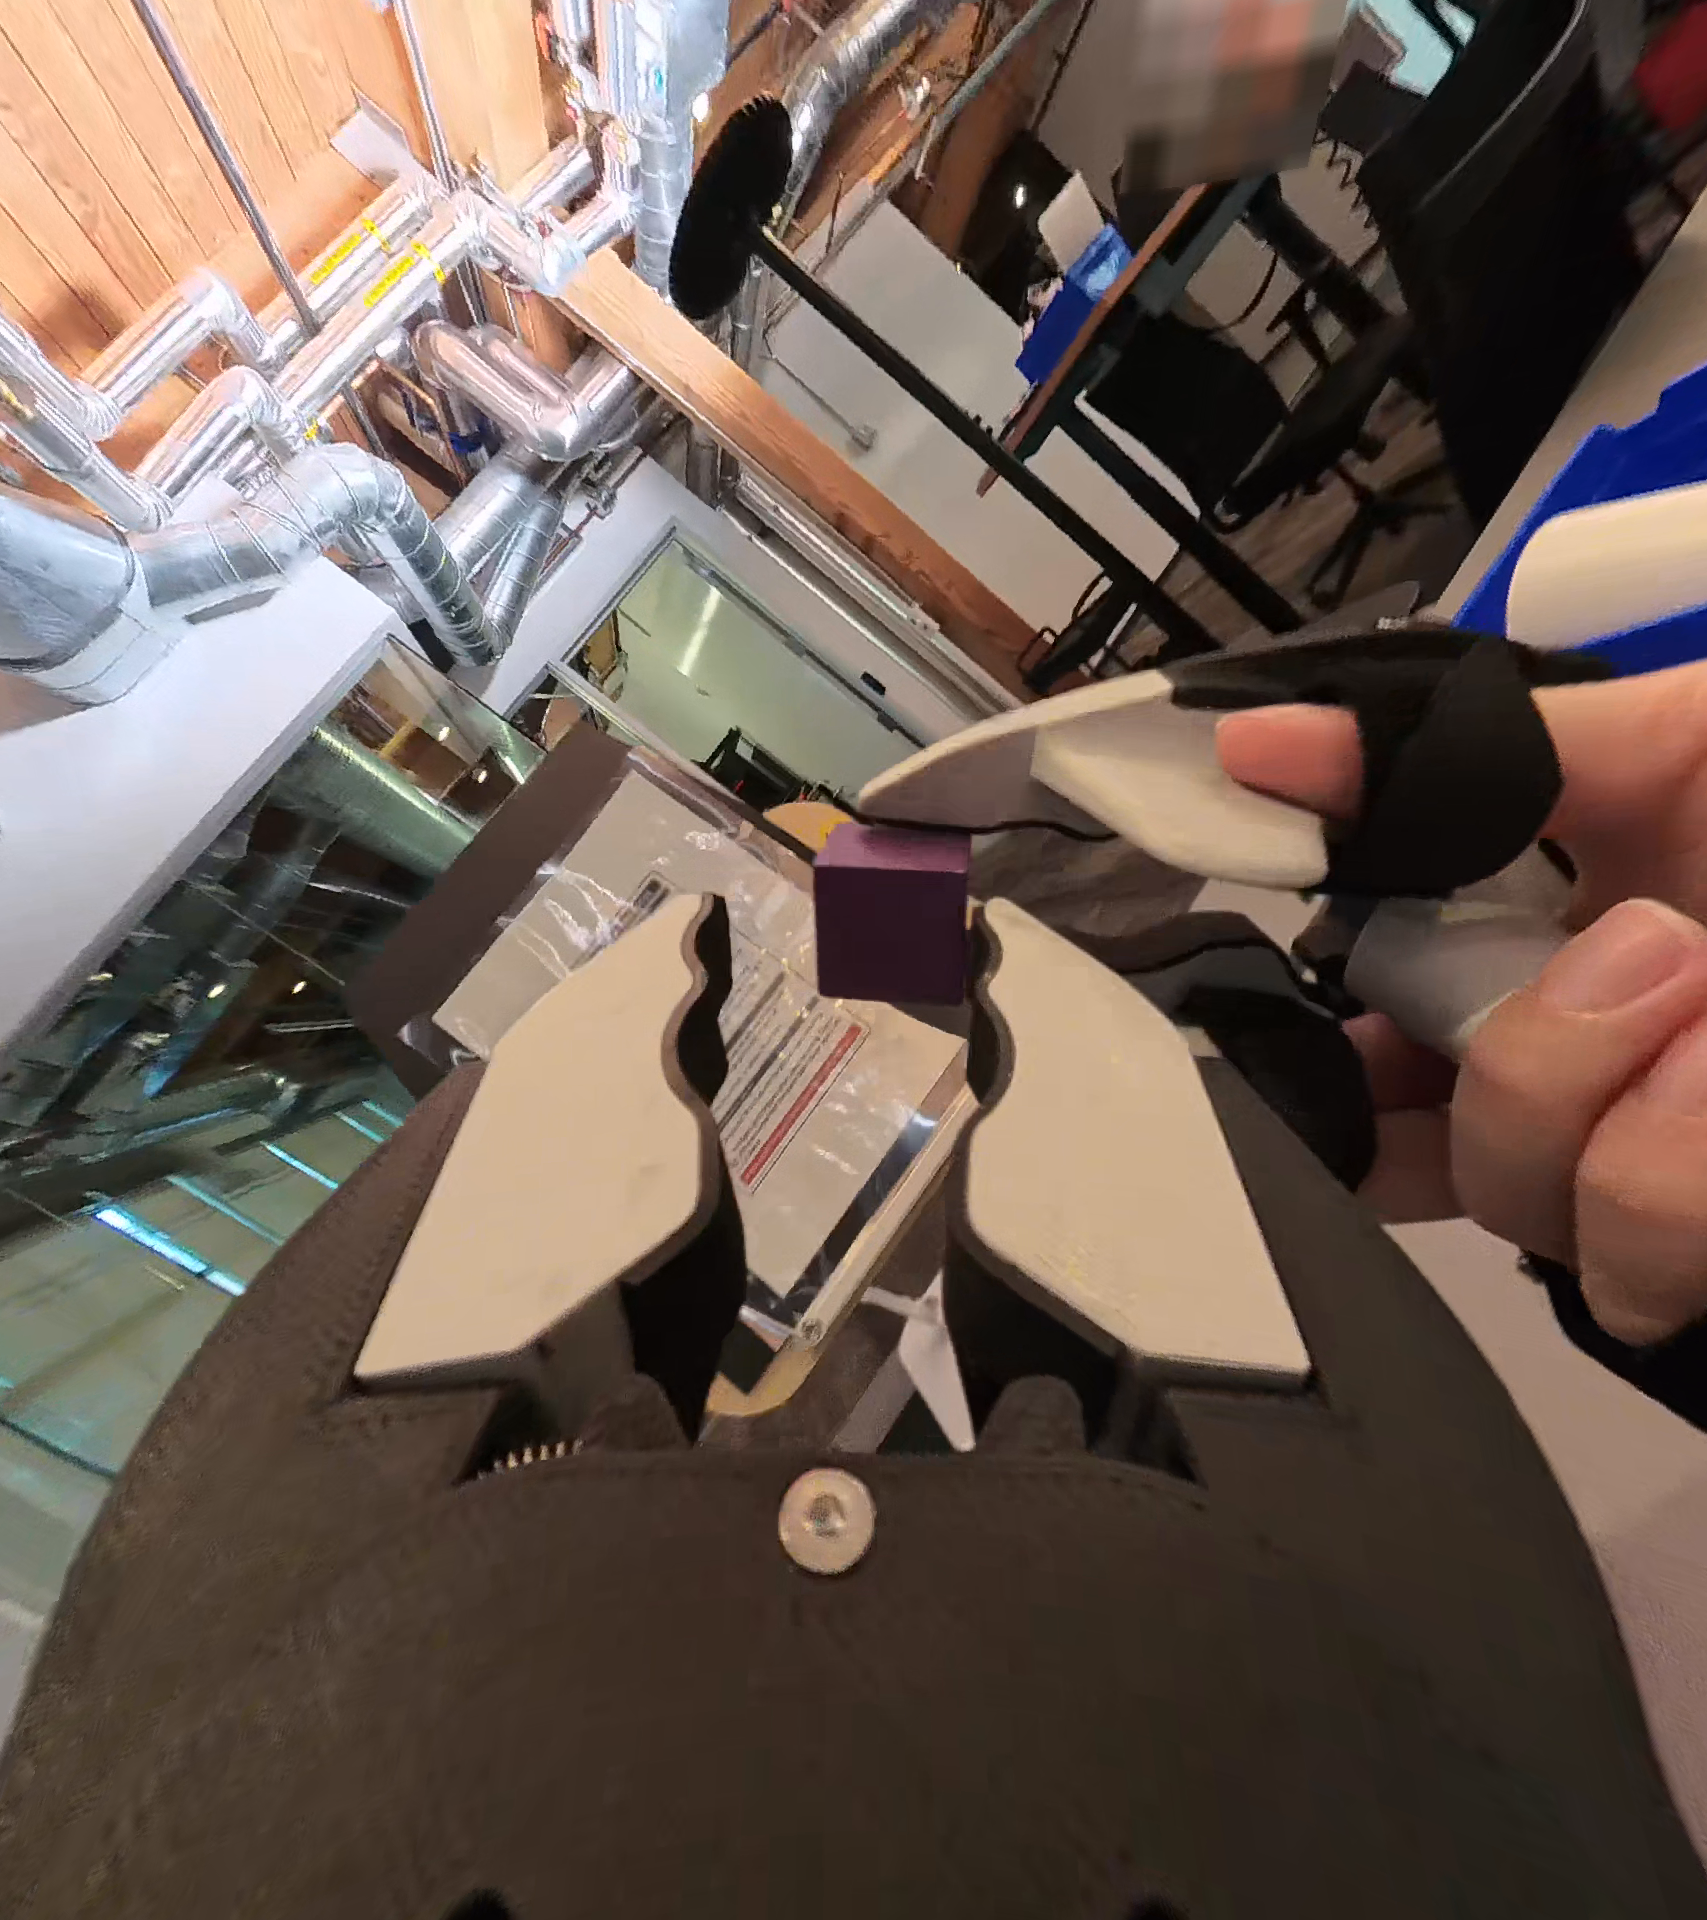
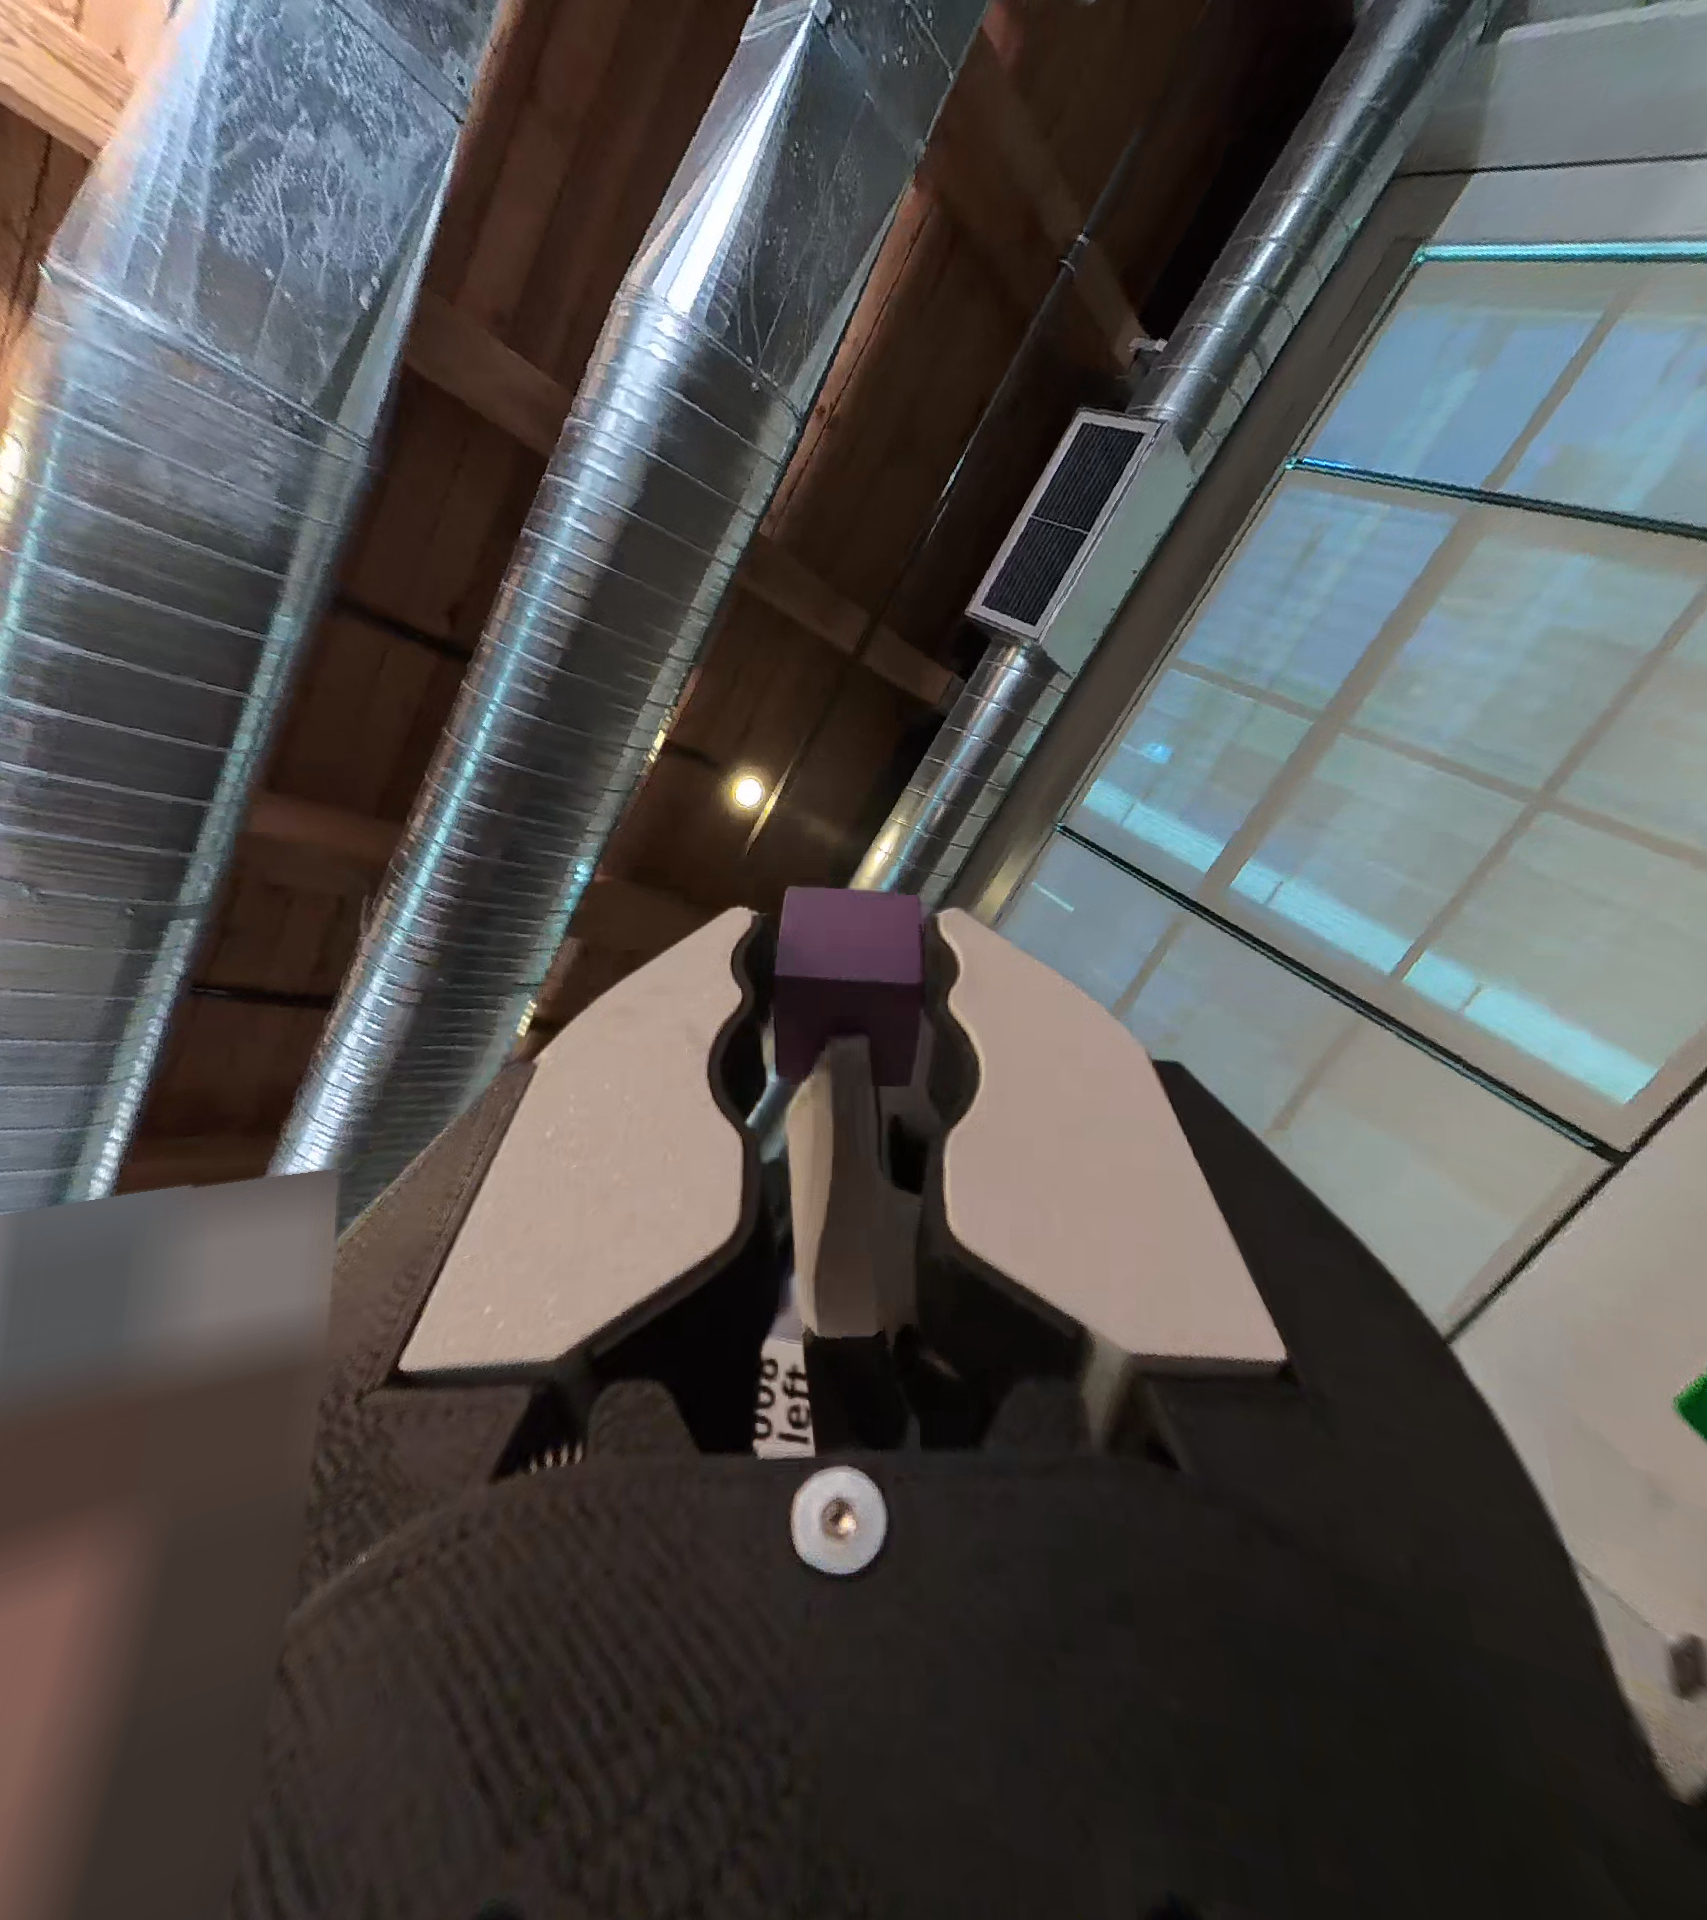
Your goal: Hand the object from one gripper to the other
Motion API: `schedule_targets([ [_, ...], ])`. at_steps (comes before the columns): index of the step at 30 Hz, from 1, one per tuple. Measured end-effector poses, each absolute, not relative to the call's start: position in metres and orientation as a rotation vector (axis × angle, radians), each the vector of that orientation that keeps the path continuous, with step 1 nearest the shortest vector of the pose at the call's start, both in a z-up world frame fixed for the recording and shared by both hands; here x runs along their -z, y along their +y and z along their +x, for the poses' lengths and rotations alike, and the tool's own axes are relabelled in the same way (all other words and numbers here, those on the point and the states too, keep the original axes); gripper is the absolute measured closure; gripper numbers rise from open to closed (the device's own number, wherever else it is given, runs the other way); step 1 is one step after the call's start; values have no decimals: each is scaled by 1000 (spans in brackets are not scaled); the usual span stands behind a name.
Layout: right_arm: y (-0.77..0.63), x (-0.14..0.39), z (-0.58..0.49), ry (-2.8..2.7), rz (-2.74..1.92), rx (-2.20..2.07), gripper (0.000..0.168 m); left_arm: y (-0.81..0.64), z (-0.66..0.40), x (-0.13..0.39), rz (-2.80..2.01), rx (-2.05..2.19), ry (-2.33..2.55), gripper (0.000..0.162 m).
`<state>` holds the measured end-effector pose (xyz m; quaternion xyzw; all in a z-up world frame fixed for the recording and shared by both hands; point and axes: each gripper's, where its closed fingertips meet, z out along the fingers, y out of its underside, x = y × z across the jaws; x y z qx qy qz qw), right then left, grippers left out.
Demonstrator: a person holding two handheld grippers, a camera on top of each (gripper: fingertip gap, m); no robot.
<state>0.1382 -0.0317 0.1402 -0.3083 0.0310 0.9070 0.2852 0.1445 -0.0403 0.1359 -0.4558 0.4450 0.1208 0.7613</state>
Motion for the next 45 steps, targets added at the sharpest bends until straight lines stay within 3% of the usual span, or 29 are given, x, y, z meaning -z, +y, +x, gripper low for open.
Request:
schedule_targets([
  [2, -36, -143, 137, 20, -820, -2361, 141, -36, 144, -131, -1014, -295, 988, 120],
  [4, -39, -143, 134, -32, -836, -2291, 140, -40, 146, -131, -980, -285, 1004, 134],
  [7, -41, -145, 133, -130, -868, -2173, 141, -44, 144, -133, -975, -266, 1022, 134],
  [11, -37, -154, 144, -254, -906, -1884, 128, -48, 128, -139, -1085, -57, 1034, 134],
  [15, -53, -164, 150, -608, -894, -1285, 122, -59, 108, -126, -1333, 349, 1098, 134],
  [20, -74, -138, 129, -1021, -650, -264, 112, -77, 98, -117, -1621, 929, 1028, 134],
  [24, -65, -109, 100, -1148, -626, 136, 111, -64, 96, -105, -1728, 854, 964, 134],
  [28, -60, -105, 90, -1131, -647, 280, 115, -65, 105, -91, -1790, 758, 999, 134],
  [31, -63, -103, 87, -1151, -670, 295, 126, -72, 114, -85, -1790, 721, 1070, 134],
  [32, -62, -102, 87, -1158, -688, 293, 139, -72, 115, -83, -1798, 699, 1073, 134],
  [34, -62, -104, 90, -1152, -710, 287, 140, -71, 117, -86, -1768, 663, 1076, 134],
  [35, -62, -106, 91, -1144, -710, 281, 140, -71, 116, -89, -1741, 636, 1078, 129],
  [37, -62, -113, 97, -1107, -696, 292, 140, -66, 108, -99, -1698, 557, 1025, 98],
  [39, -63, -121, 103, -1058, -683, 275, 140, -67, 98, -112, -1646, 542, 981, 88],
  [42, -68, -133, 109, -965, -734, -27, 140, -78, 92, -132, -1497, 569, 1006, 90],
  [45, -71, -147, 116, -814, -853, -568, 140, -74, 82, -146, -1333, 333, 1019, 90],
])
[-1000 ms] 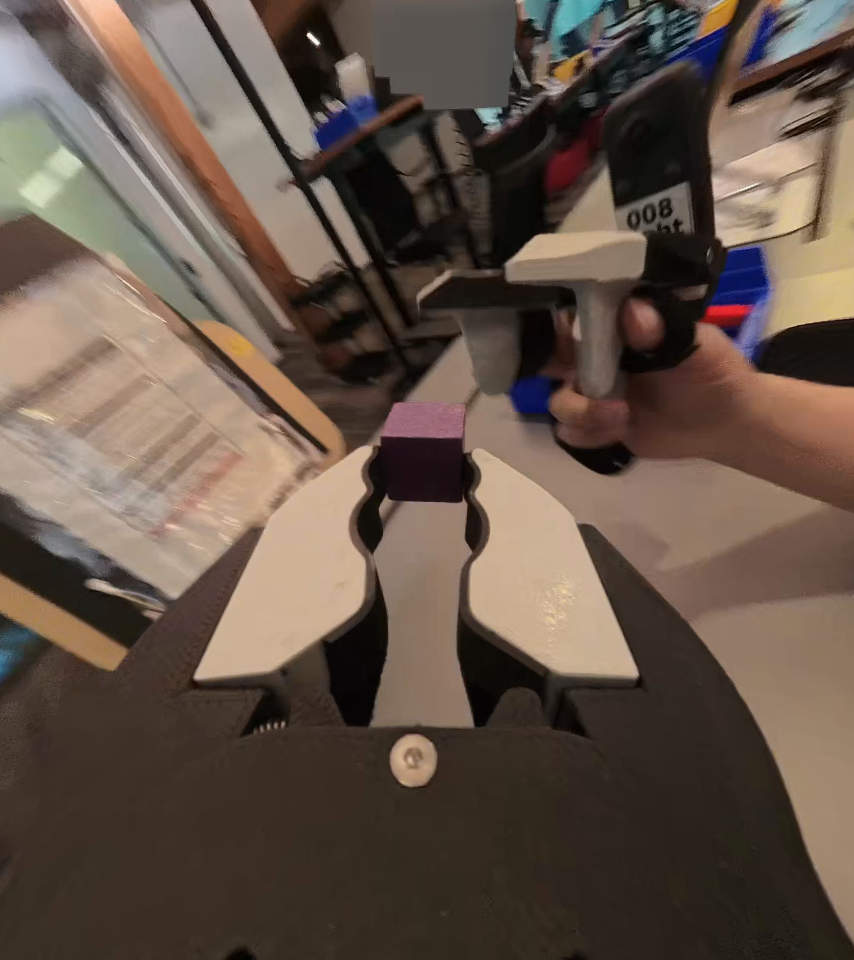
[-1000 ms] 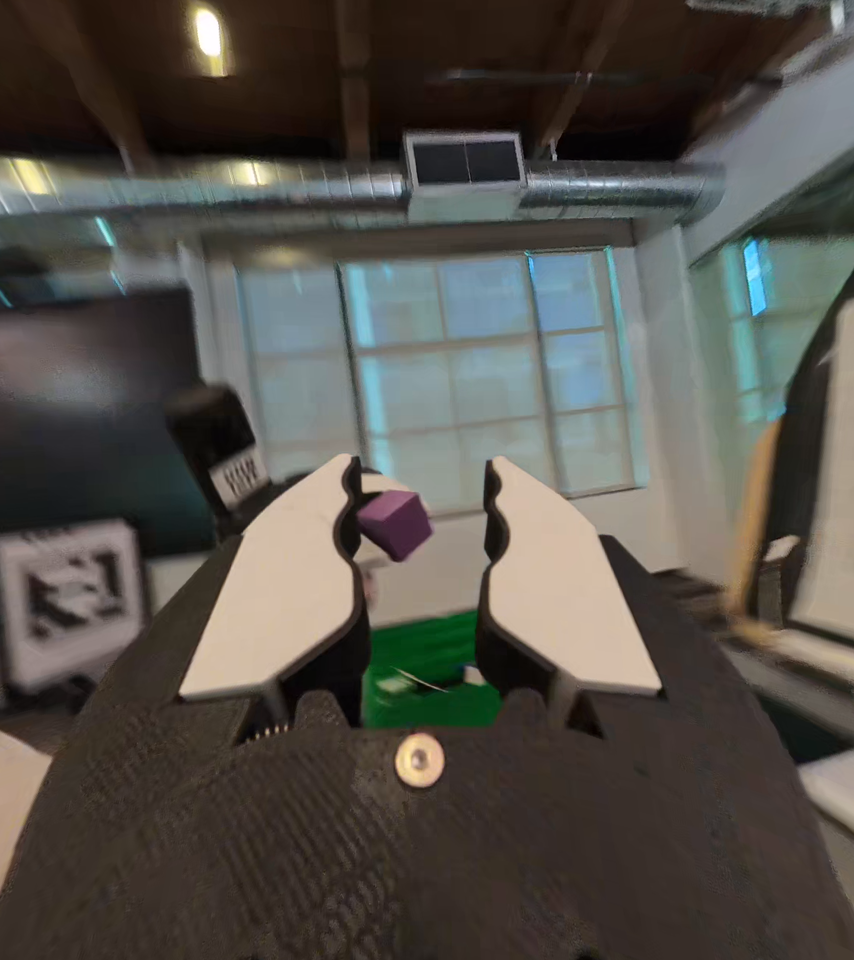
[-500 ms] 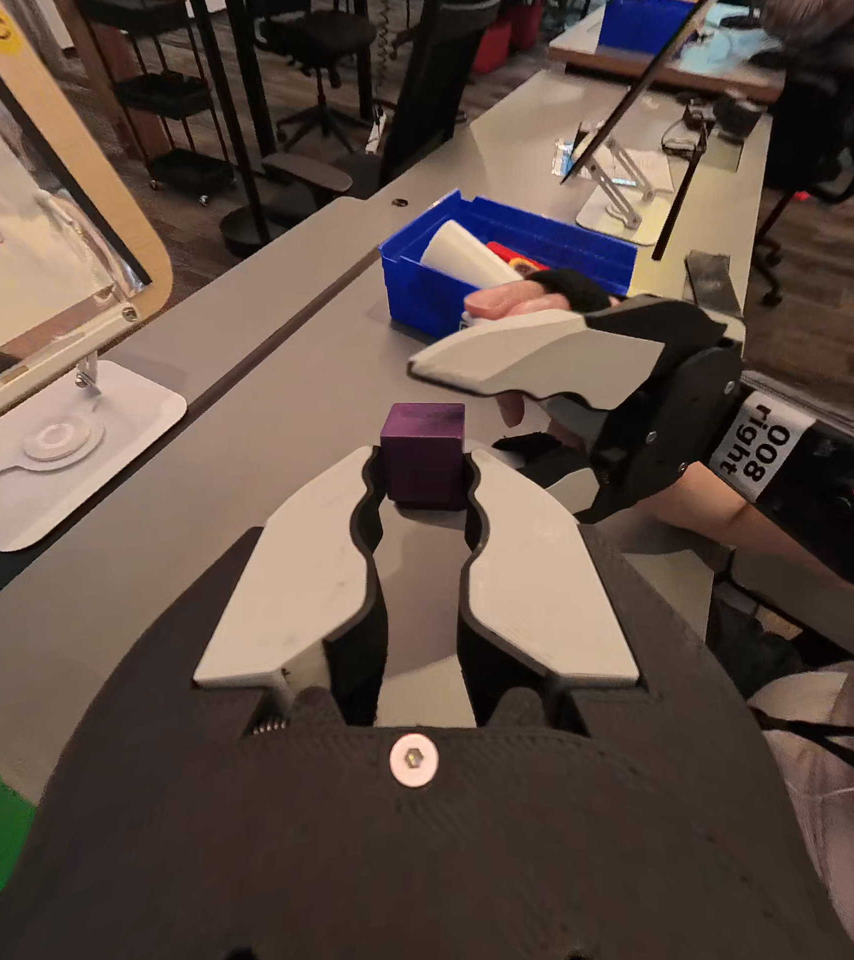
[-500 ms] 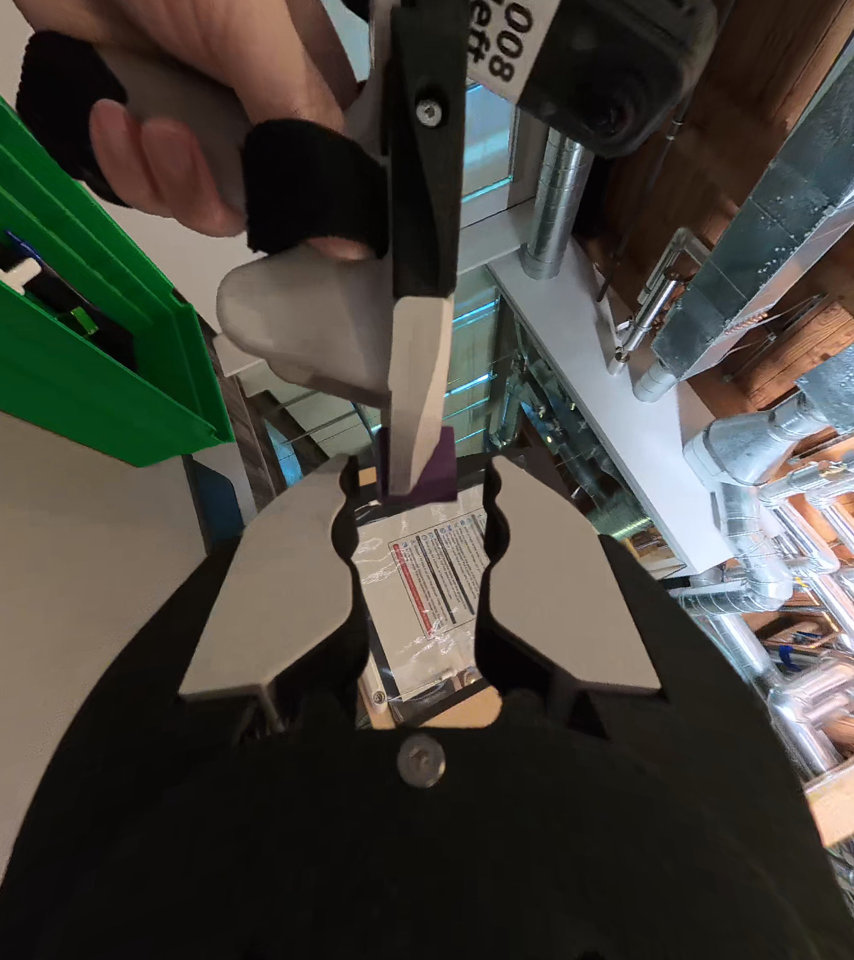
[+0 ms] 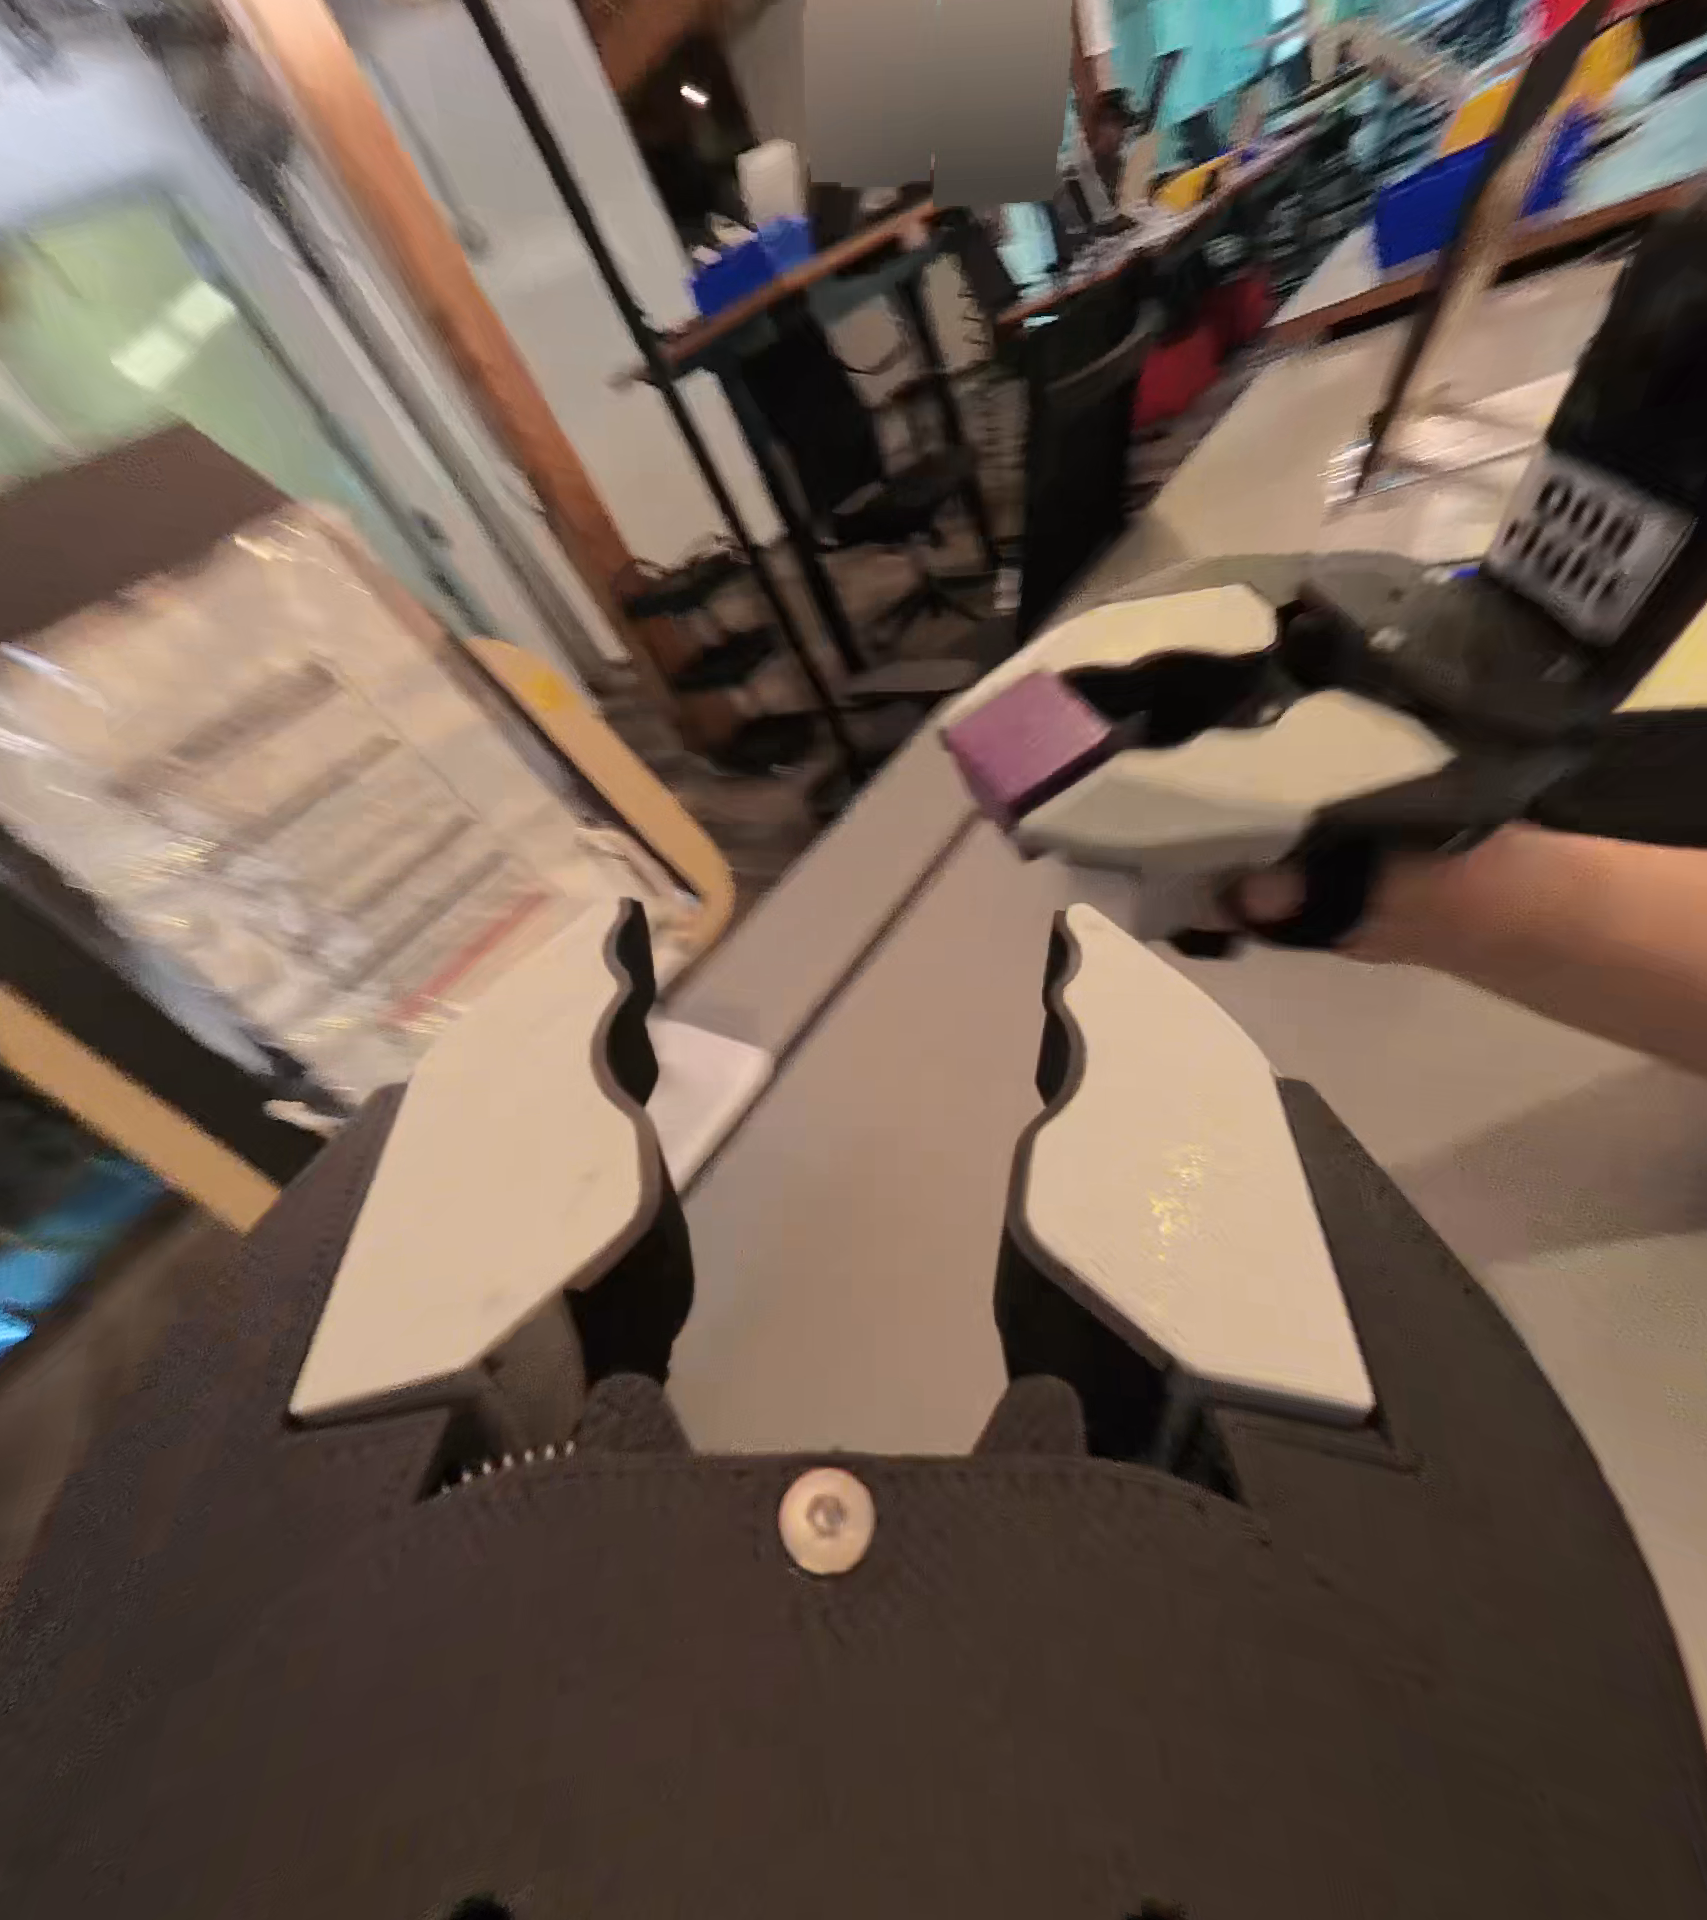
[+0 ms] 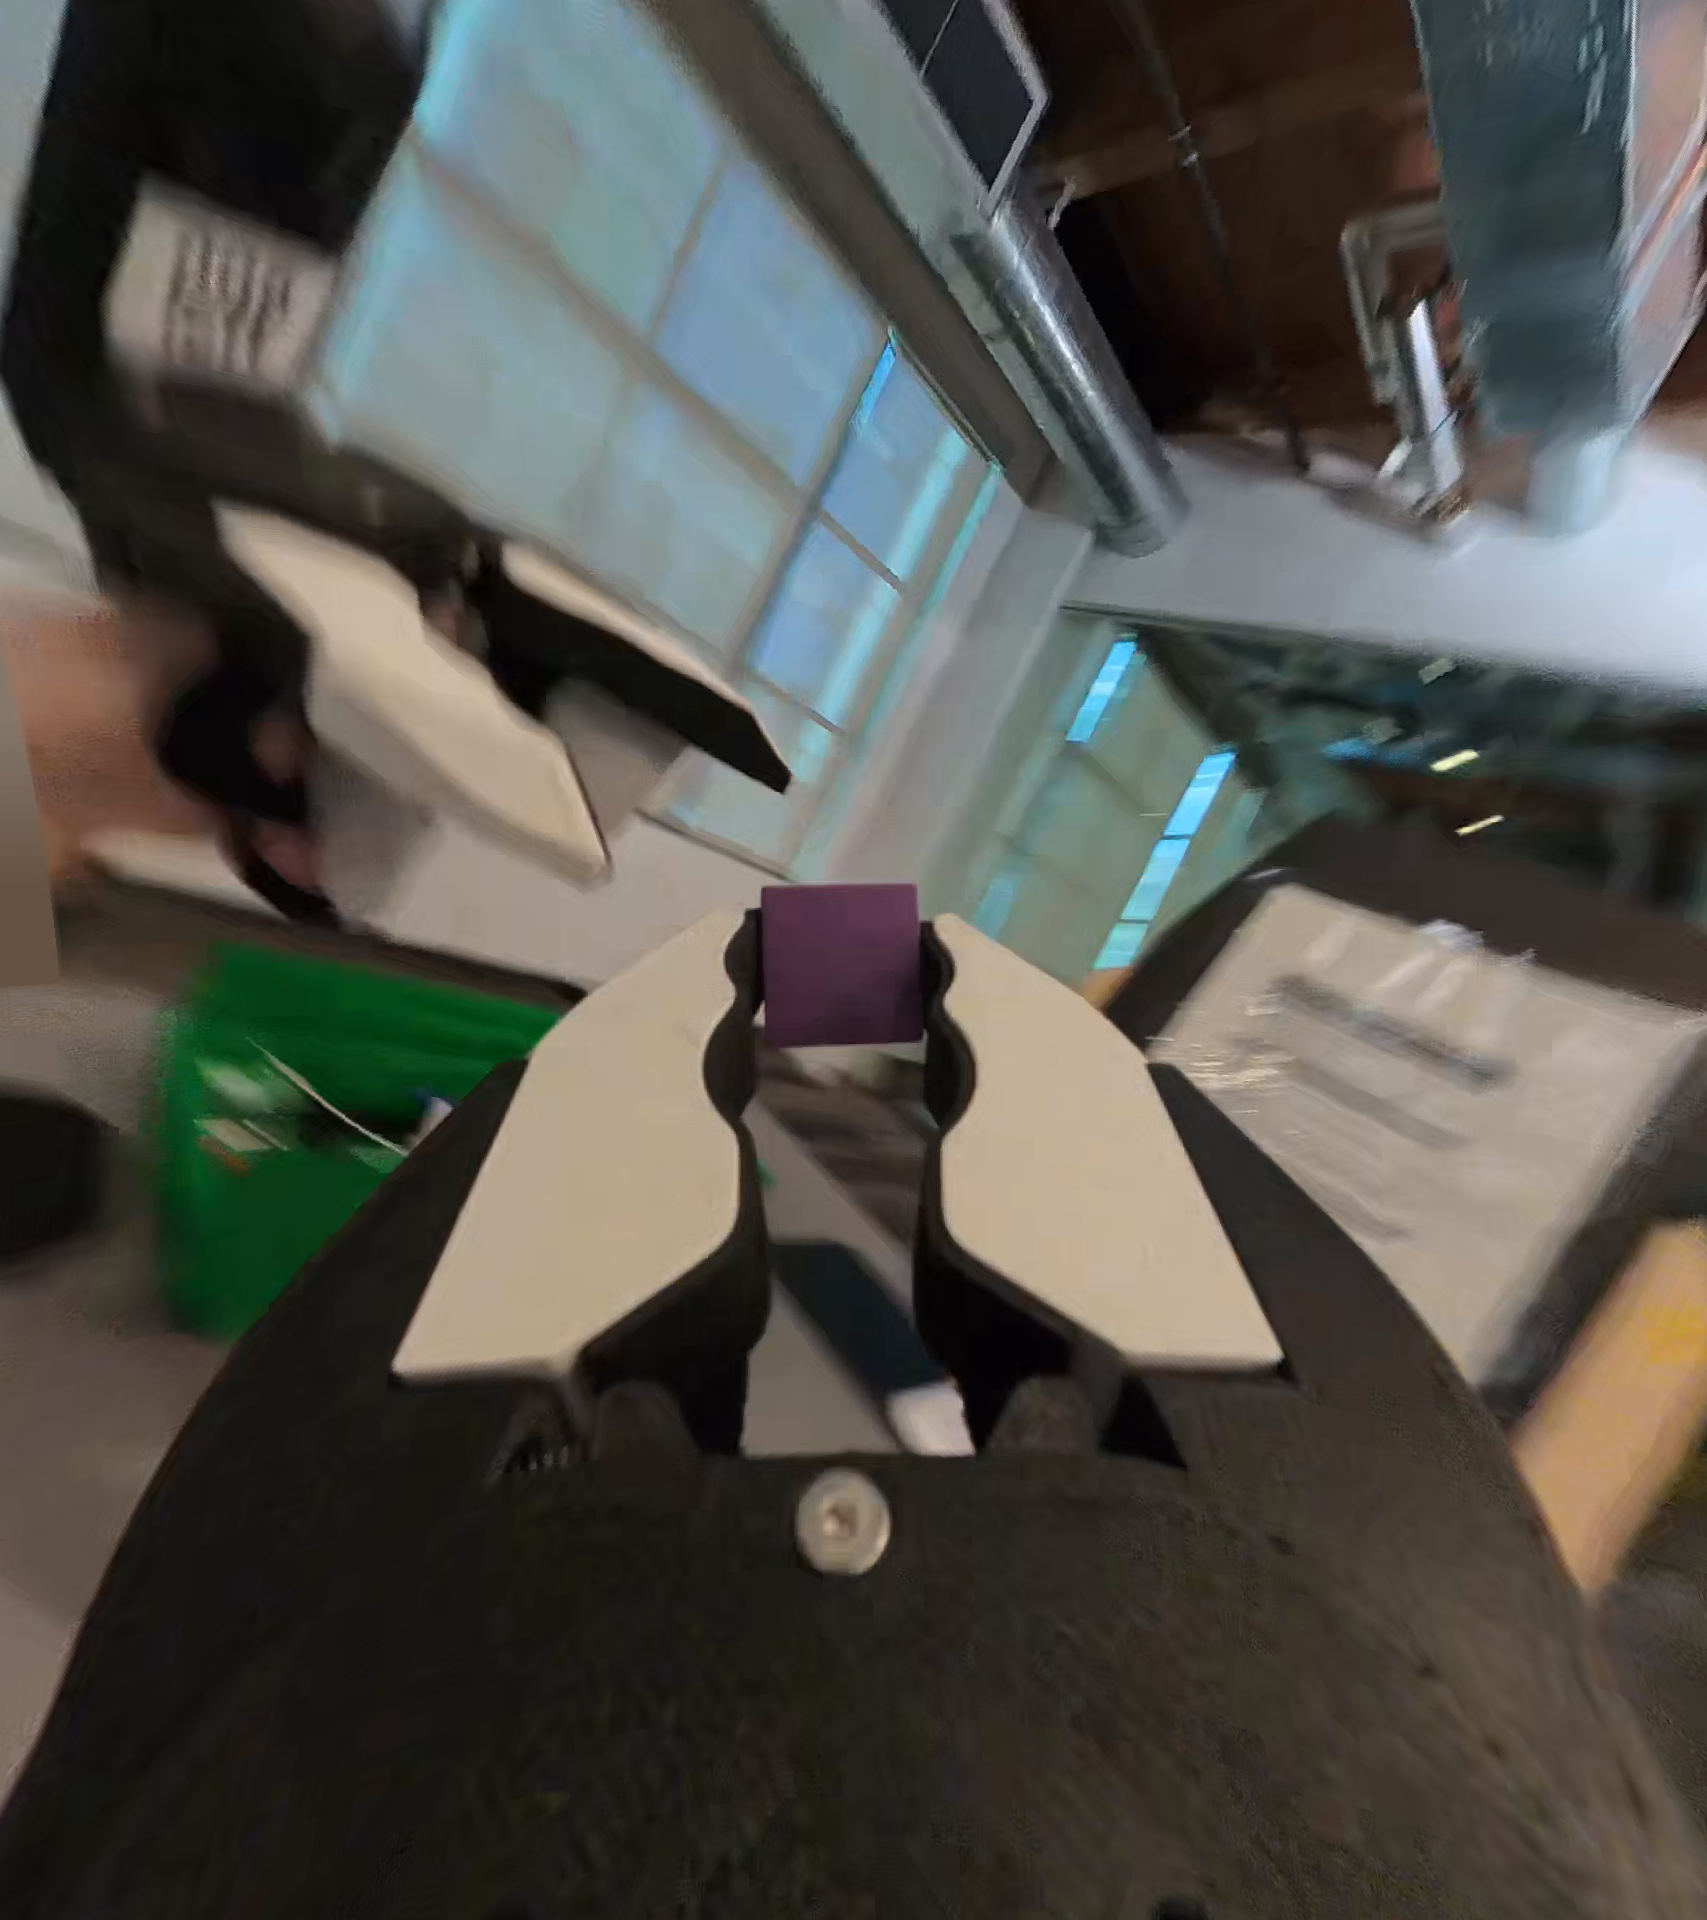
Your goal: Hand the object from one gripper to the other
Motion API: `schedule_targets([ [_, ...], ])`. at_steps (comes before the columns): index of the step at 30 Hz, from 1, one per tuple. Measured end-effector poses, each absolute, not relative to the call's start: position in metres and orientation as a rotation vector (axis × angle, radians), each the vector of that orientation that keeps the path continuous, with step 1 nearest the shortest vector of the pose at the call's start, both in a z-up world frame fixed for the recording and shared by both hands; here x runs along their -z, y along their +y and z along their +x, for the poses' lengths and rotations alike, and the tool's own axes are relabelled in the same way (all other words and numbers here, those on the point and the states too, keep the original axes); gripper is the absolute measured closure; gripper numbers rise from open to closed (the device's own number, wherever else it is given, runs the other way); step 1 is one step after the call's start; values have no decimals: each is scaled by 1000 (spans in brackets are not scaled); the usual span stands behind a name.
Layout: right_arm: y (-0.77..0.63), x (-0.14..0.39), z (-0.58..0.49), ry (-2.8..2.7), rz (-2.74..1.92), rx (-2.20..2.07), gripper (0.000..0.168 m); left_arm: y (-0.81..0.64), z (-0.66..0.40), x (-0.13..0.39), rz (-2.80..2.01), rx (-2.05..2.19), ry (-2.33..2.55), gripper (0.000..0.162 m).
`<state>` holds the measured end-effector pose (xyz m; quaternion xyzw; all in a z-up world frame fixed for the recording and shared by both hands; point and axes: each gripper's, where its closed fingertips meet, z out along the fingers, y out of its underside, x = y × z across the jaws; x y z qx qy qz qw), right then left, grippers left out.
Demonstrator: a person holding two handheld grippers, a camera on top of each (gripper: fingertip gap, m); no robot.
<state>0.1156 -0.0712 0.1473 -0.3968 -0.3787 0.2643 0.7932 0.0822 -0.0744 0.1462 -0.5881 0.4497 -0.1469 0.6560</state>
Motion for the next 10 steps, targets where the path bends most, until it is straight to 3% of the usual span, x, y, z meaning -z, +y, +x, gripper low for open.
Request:
schedule_targets([
  [6, -81, -158, 118, -485, -916, -1967, 140, -88, 115, -151, -921, -46, 1127, 111],
  [10, -88, -143, 103, -531, -922, -2290, 140, -92, 135, -139, -943, 38, 1185, 107],
])
